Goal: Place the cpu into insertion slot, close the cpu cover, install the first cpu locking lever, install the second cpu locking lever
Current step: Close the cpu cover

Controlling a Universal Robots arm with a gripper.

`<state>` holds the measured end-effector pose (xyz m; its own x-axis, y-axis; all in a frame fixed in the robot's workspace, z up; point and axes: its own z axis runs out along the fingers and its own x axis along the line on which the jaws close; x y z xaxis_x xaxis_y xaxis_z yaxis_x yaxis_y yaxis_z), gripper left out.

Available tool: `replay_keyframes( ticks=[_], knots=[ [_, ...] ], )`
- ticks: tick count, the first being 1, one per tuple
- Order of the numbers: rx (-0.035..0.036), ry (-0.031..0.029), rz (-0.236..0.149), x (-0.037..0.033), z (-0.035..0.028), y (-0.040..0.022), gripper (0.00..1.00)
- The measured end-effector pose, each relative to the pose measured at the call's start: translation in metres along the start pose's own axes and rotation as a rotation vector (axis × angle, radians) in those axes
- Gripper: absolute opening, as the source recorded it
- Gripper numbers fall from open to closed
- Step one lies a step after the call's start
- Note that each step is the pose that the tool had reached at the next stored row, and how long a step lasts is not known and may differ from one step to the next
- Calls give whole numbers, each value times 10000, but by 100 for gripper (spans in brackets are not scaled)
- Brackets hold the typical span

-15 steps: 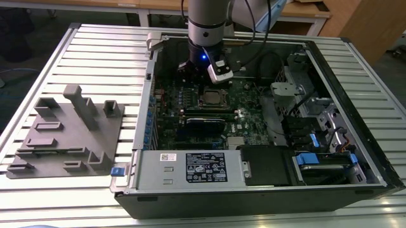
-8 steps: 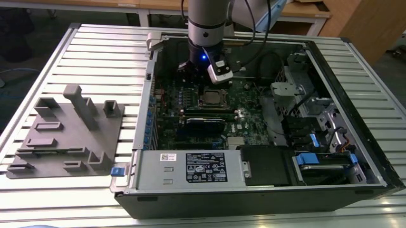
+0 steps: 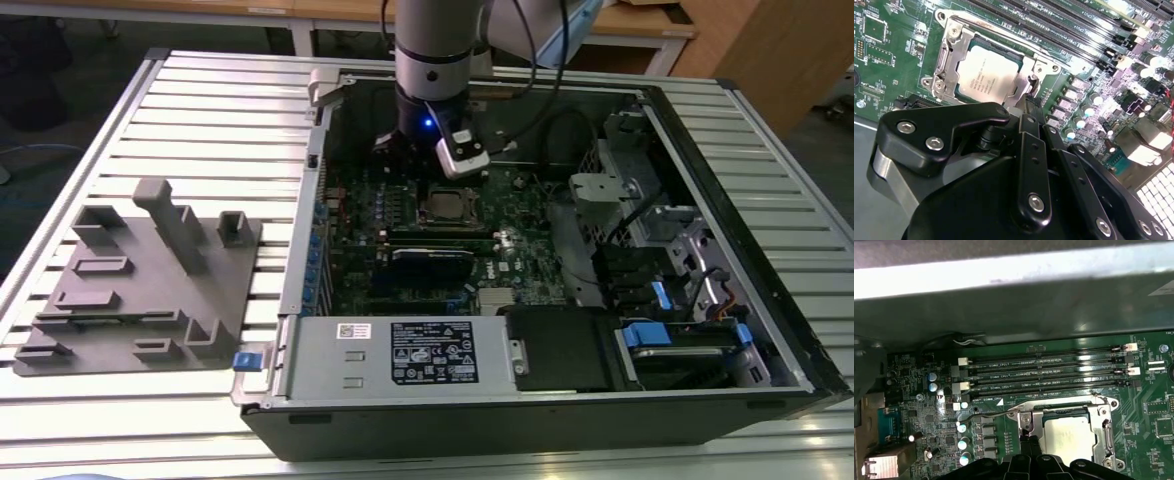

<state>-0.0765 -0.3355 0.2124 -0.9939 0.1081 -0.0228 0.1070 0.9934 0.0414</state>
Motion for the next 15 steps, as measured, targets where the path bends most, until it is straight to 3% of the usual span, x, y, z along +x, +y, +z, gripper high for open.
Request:
replay_keyframes(
  ticks=[3, 15],
  knots=[
    [1, 1, 1, 1, 27, -1, 11],
    [2, 0, 1, -28, 32, -17, 11]
  ],
)
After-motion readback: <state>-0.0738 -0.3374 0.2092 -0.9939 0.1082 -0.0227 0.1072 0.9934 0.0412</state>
